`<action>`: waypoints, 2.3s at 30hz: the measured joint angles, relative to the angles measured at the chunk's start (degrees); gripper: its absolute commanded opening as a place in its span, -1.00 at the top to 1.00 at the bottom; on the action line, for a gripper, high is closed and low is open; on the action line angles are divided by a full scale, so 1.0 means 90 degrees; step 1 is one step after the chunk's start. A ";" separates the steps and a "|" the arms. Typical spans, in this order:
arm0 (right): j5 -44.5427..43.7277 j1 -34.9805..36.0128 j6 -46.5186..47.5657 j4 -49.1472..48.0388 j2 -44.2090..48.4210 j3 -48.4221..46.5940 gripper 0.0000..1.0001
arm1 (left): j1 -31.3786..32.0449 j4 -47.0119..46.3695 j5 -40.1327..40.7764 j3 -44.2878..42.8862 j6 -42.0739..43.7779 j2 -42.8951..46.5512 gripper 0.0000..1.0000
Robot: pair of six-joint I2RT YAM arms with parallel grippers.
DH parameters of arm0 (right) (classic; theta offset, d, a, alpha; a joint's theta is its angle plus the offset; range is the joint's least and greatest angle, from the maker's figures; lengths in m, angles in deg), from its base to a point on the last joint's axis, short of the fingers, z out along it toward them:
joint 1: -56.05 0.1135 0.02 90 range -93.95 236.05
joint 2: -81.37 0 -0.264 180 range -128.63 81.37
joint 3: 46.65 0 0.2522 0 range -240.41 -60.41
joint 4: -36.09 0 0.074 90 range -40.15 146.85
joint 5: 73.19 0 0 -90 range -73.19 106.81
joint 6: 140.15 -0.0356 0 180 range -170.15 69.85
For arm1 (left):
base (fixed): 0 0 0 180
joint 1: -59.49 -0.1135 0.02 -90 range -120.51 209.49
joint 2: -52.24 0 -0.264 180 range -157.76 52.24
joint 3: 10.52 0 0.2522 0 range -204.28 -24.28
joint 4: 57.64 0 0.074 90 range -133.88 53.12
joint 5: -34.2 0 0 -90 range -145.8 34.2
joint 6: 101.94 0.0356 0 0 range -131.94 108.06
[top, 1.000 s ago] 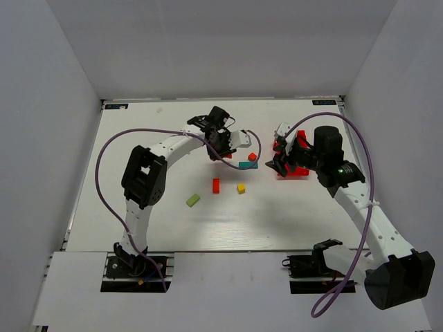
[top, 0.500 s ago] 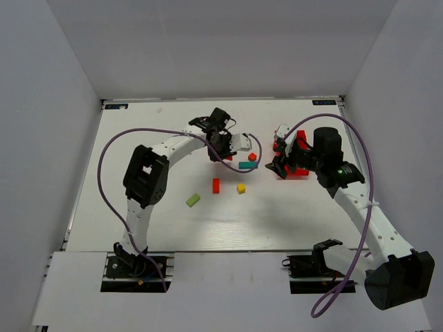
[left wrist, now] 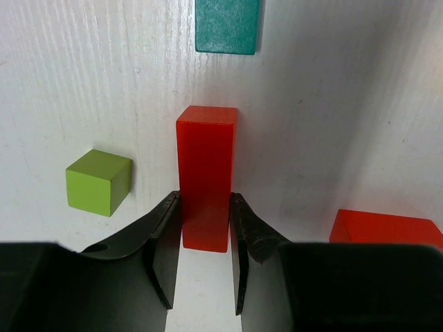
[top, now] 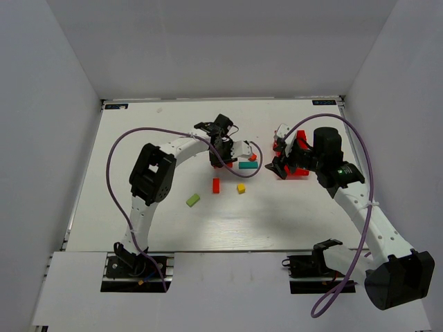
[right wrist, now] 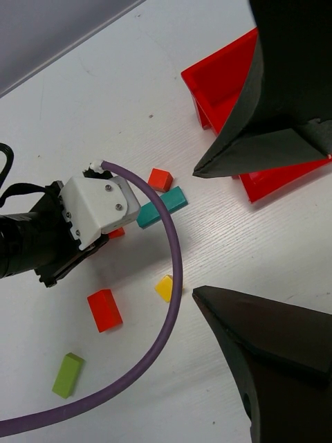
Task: Build the wood block tower
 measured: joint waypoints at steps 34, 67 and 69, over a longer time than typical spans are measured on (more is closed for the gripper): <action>0.0000 0.0000 0.0015 0.0007 0.0000 0.0000 -0.43 | 0.0000 -0.0481 0.0255 0.0126 0.0459 -0.0017 0.41; -0.0002 0.0000 0.0015 0.0010 0.0000 0.0000 -0.45 | 0.0005 -0.0736 0.0508 0.0338 0.0316 0.0068 -0.52; -0.0002 -0.0002 0.0015 0.0010 0.0000 0.0000 -0.45 | 0.0005 -0.0726 0.0498 0.0389 0.0291 0.0109 -0.52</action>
